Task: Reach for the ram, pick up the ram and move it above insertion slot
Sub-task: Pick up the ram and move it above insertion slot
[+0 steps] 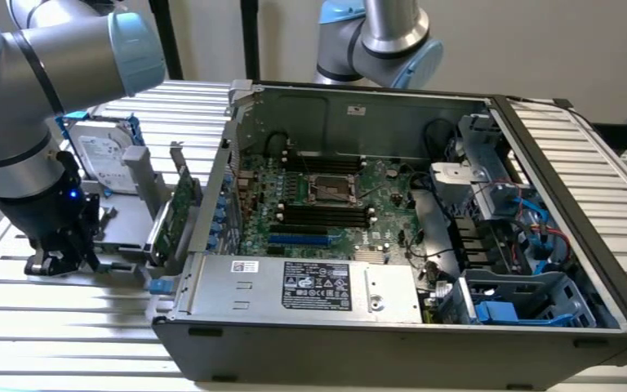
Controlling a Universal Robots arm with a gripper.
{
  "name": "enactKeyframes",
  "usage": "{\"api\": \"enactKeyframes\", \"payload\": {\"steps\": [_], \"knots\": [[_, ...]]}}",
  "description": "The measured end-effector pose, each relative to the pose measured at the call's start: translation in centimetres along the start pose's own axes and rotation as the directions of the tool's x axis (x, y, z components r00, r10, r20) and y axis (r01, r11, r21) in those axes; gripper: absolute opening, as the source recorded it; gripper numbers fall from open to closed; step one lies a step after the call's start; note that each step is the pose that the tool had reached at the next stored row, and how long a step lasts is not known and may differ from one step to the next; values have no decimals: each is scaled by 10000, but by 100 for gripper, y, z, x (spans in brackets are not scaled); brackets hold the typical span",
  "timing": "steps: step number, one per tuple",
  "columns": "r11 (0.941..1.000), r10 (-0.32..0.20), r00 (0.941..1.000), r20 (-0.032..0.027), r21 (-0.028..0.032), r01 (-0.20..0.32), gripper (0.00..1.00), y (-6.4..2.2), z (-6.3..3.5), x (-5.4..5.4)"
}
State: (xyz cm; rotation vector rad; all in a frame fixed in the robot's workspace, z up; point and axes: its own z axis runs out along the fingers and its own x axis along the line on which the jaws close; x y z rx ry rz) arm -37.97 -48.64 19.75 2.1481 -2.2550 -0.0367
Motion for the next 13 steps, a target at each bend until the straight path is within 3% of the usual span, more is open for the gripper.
{"api": "enactKeyframes", "payload": {"steps": [13], "knots": [[9996, -272, 9996, -10, 0, 272, 13, 0, 0, -3]]}}
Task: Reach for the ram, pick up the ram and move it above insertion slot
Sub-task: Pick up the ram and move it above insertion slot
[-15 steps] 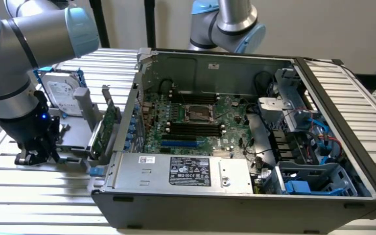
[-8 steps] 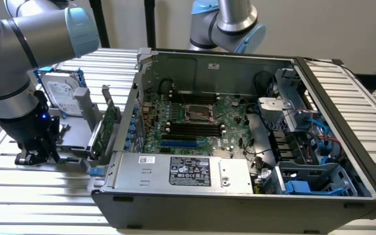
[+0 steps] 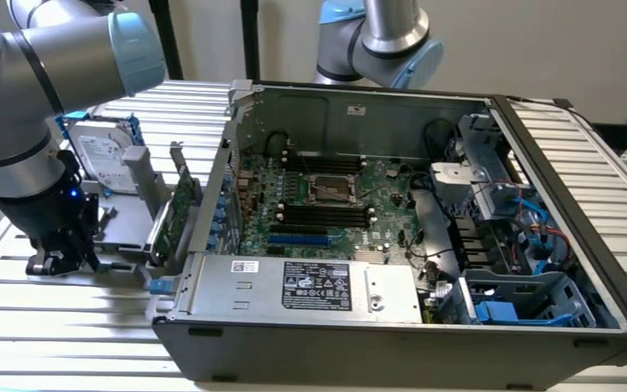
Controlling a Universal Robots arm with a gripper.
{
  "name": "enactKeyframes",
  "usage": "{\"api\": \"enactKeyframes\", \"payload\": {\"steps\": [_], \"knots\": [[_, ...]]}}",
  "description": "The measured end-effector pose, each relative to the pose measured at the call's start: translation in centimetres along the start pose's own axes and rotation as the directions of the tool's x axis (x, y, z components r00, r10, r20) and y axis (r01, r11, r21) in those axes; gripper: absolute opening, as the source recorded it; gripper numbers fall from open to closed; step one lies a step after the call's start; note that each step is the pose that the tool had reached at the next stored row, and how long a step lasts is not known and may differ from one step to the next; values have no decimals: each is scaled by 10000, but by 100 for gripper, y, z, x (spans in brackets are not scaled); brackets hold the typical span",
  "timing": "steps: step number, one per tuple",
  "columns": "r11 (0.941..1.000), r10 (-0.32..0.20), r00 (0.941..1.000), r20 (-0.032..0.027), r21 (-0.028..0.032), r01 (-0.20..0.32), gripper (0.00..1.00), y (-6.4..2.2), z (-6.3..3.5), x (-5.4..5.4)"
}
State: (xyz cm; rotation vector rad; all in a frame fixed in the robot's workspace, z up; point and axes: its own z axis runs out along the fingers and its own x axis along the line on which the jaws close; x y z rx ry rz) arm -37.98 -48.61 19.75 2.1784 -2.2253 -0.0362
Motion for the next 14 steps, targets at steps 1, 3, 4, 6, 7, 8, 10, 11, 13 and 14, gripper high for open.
{"api": "enactKeyframes", "payload": {"steps": [1, 3, 4, 6, 7, 8, 10, 11, 13, 14], "knots": [[10000, 0, 10000, 0, 0, 0, 13, 0, 0, 0], [10000, 0, 10000, 2, 2, 0, 13, -1, -3, 0], [10000, 0, 10000, 1, 1, 0, 13, -1, -7, 0], [10000, 0, 10000, 1, 1, 0, 13, 1, -19, 0], [10000, 0, 10000, 0, 0, 0, 13, 1, -28, 0], [10000, 0, 10000, 0, 0, 0, 13, 1, -39, 0], [10000, 0, 10000, 1, 1, 0, 13, 2, -59, 0], [10000, 0, 10000, 0, 0, 0, 13, 2, -71, 0], [10000, 0, 10000, 0, 0, 0, 13, 3, -96, 0], [10000, 0, 10000, 0, 1, 0, 13, 4, -109, 0]]}}
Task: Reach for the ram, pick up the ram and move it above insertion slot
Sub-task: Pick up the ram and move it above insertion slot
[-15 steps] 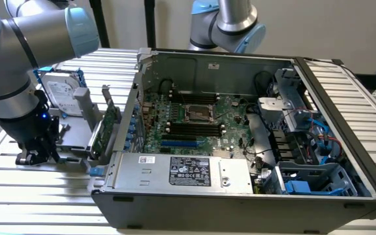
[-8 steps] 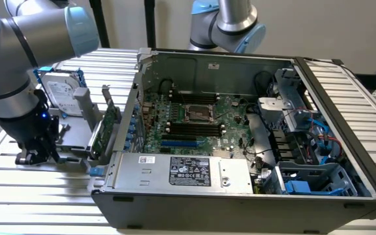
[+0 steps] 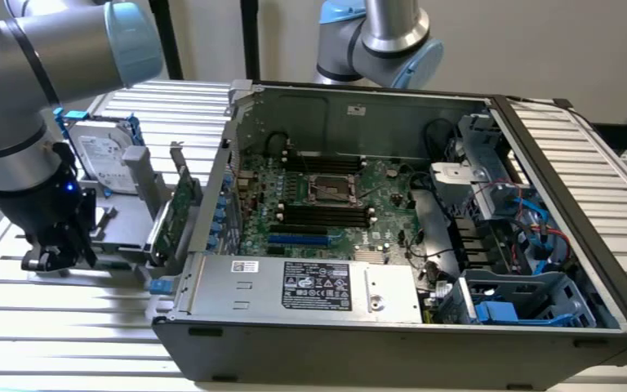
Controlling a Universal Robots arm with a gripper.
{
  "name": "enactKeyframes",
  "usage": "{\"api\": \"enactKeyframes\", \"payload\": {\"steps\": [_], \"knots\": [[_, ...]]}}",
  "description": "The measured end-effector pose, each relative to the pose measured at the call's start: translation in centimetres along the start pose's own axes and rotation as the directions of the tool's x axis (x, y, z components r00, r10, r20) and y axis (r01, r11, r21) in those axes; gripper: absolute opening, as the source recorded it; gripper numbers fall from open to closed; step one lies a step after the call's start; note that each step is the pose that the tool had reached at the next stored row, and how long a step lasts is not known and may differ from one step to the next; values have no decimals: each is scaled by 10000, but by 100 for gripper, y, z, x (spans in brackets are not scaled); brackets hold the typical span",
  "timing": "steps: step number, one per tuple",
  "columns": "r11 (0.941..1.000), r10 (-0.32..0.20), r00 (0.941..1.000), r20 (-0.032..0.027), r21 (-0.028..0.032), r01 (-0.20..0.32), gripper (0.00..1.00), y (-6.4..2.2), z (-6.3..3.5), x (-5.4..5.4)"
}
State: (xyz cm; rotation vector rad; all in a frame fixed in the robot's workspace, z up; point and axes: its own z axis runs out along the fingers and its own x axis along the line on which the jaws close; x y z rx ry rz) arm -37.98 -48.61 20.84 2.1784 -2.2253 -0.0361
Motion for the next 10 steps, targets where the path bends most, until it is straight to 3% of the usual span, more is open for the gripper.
{"api": "enactKeyframes", "payload": {"steps": [6, 10], "knots": [[10000, 0, 10000, 0, 0, 0, 13, 4, -108, 0], [10000, -1, 10000, 0, 0, 1, 13, 8, -250, 1]]}}
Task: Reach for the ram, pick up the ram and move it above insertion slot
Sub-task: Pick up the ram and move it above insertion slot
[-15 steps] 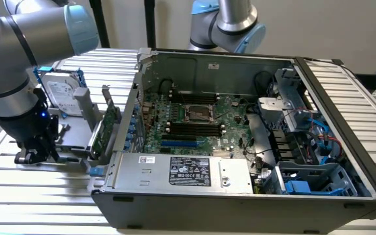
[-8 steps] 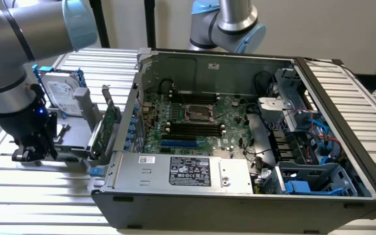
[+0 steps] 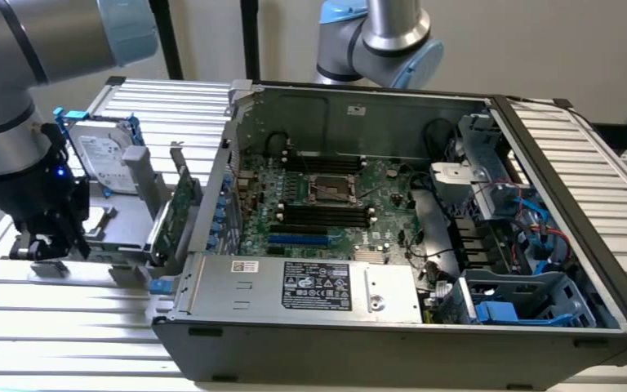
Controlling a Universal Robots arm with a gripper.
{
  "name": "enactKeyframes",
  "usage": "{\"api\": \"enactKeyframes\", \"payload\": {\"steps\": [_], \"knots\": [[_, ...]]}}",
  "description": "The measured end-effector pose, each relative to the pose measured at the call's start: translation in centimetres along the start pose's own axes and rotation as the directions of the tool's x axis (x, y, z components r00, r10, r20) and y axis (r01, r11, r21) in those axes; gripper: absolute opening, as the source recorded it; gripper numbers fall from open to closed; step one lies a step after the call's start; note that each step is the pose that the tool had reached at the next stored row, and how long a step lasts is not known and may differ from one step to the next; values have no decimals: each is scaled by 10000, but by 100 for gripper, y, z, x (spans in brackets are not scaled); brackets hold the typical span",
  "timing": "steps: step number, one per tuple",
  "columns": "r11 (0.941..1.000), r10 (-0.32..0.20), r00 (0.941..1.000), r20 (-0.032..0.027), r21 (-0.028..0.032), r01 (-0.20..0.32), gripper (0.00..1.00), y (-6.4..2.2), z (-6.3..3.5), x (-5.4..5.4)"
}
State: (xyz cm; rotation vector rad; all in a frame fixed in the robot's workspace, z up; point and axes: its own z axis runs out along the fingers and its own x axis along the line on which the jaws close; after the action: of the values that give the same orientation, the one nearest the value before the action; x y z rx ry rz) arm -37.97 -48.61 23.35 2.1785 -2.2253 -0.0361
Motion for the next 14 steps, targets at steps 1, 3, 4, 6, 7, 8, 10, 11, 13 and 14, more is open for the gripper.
{"api": "enactKeyframes", "payload": {"steps": [1, 3, 4, 6, 7, 8, 10, 11, 13, 14], "knots": [[10000, 1, 10000, -1, -1, -1, 13, 2, -45, 0], [10000, 0, 10000, 0, -1, 0, 13, 2, -135, 0], [10000, 0, 10000, -1, -1, 0, 13, 0, -184, 0], [10000, 0, 10000, 0, -1, 0, 13, -7, -274, 1], [10000, 0, 10000, -2, -3, 0, 13, -12, -320, 1], [10000, 0, 10000, -1, -2, 0, 13, -20, -365, 0], [10000, 0, 10000, -1, -3, 0, 13, -43, -456, 0], [10000, 0, 10000, 2, -2, 0, 13, -58, -503, 0], [10000, -2, 10000, 3, -3, 2, 13, -90, -595, 0], [10000, -3, 10000, 6, -2, 3, 13, -108, -640, -1]]}}
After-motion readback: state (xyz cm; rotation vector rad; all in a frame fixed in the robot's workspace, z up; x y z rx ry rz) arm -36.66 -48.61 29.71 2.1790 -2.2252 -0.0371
